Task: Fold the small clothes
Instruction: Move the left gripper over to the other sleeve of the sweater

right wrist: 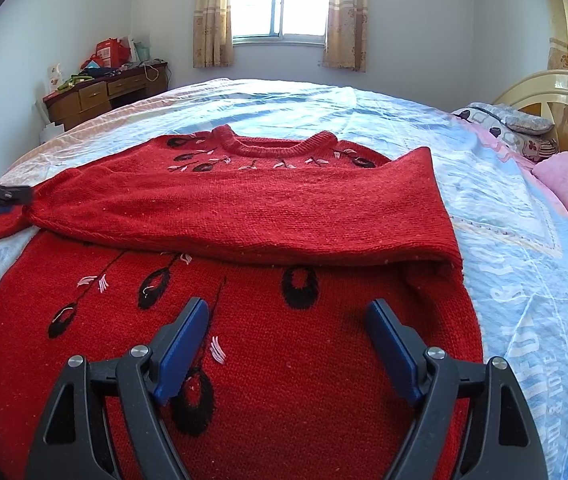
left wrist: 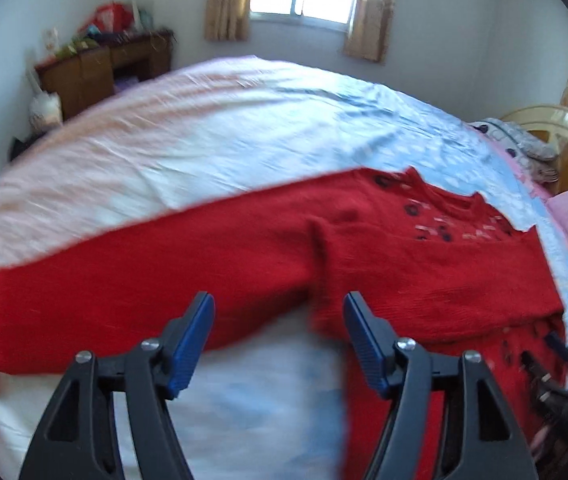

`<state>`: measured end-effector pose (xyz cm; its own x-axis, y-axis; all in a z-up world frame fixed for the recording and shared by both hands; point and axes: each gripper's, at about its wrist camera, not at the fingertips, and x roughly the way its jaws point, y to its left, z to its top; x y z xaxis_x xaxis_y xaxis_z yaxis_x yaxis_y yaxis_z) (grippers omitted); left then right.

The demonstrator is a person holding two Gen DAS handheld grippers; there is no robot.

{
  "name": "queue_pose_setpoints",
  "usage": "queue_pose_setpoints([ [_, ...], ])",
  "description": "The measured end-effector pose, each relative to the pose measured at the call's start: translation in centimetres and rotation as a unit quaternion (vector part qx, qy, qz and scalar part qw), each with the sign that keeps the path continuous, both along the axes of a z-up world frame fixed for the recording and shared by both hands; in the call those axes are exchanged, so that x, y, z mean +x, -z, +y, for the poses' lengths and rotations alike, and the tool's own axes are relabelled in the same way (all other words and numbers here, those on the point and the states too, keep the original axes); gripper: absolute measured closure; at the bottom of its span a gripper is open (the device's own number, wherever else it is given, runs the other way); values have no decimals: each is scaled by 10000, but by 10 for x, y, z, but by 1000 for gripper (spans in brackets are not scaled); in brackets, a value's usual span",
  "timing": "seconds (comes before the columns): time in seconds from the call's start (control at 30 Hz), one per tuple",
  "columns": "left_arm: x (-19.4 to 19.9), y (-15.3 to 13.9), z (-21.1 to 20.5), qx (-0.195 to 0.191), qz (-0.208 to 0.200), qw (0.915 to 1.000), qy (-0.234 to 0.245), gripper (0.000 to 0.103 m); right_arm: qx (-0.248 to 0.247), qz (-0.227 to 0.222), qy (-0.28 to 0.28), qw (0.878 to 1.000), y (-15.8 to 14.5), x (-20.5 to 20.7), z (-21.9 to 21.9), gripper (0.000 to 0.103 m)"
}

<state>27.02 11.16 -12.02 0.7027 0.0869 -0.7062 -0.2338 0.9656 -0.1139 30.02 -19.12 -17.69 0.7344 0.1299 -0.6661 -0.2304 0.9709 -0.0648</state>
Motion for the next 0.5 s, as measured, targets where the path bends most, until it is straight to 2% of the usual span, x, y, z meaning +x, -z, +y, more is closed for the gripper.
queue_pose_setpoints([
  [0.07,-15,-5,22,286,-21,9993,-232,23,148,-64,-205,9997,-9,-2,-1,21],
  [0.13,-28,-5,51,589,46,9964,-605,21,347,-323,-408,9980,-25,2,-1,21],
  [0.23,-40,3,101,865,371,9879,-1230,21,381,-412,-205,9982,-43,26,-7,21],
  [0.27,-44,7,118,819,480,9851,-1433,21,494,-288,-137,9983,-44,37,-11,21],
  [0.33,-56,13,150,684,572,9788,-1846,21,777,416,20,9961,-34,70,-26,21],
  [0.4,-67,18,172,658,653,9720,-2158,21,678,886,483,9926,-16,93,-46,21],
  [0.5,-77,27,190,483,739,9686,-2325,21,512,942,1294,9858,-3,97,-82,21],
])
